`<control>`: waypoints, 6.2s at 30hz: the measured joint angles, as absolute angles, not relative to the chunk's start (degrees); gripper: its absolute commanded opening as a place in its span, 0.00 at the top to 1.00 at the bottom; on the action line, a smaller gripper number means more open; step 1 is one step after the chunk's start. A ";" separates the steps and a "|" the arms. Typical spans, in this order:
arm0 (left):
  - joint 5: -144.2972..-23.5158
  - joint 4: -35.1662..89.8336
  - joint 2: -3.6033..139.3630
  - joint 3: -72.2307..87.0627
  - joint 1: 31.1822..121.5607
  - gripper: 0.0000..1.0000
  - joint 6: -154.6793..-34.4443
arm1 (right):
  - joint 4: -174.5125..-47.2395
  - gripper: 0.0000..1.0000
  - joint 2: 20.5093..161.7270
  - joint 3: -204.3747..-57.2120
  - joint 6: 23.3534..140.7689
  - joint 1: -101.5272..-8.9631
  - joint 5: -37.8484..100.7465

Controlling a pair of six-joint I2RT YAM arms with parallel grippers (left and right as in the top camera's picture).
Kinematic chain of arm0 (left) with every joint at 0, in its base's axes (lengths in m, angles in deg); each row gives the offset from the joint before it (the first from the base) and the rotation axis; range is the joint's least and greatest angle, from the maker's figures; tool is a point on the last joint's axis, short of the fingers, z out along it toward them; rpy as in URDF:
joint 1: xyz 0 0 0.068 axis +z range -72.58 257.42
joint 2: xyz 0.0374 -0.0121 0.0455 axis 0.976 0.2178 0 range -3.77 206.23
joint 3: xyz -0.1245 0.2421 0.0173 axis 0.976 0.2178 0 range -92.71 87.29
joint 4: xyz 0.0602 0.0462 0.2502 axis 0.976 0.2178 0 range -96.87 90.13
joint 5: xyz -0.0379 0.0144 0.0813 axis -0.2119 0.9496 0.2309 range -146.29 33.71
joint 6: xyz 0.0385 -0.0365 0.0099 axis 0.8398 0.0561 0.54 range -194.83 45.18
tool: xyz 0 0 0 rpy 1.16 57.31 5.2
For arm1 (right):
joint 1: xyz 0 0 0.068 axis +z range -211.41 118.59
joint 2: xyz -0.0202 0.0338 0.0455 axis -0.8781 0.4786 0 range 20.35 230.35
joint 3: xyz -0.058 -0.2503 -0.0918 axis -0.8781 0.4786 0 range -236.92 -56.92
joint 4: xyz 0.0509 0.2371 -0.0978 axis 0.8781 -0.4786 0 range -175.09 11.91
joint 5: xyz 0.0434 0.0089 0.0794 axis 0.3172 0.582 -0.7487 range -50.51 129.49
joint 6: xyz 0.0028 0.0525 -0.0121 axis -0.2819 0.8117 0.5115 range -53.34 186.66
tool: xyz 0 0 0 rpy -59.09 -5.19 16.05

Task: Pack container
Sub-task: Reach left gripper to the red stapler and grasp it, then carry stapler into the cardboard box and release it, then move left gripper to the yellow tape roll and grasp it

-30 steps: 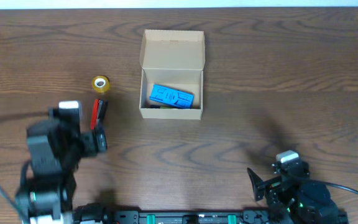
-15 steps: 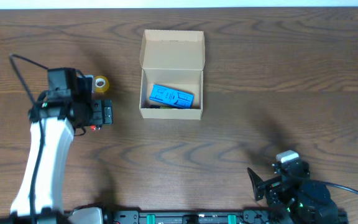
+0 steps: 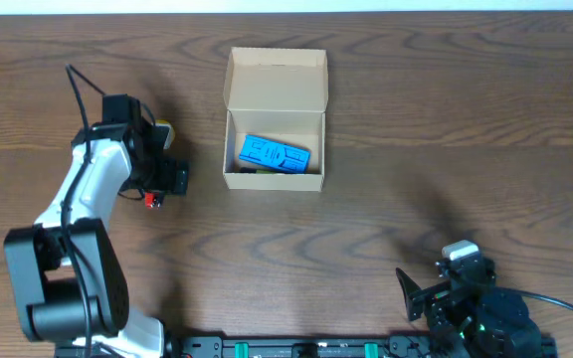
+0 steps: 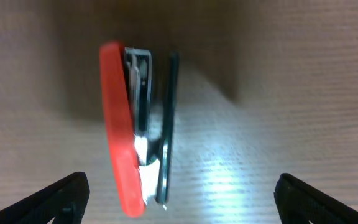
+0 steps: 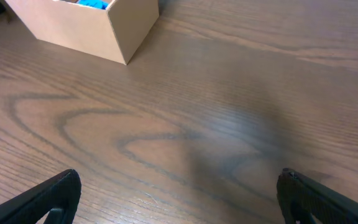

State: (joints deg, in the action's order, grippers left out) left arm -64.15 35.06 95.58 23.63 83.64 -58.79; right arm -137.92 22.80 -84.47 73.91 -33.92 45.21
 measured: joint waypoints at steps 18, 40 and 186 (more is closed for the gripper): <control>-60.76 34.38 103.67 22.76 83.64 0.39 -56.59 | -137.92 0.01 22.80 -84.47 73.91 -33.92 45.21; -60.59 28.02 93.11 22.63 83.53 0.83 -64.26 | -137.92 0.01 22.80 -84.47 73.91 -33.92 45.21; -58.86 32.74 115.60 5.25 84.40 0.73 -133.98 | -137.92 0.01 22.80 -84.47 73.91 -33.92 45.34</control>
State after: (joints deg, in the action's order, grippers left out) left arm -58.86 32.74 115.60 5.25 84.40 -133.98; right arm -137.92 22.80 -84.47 73.91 -33.92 45.34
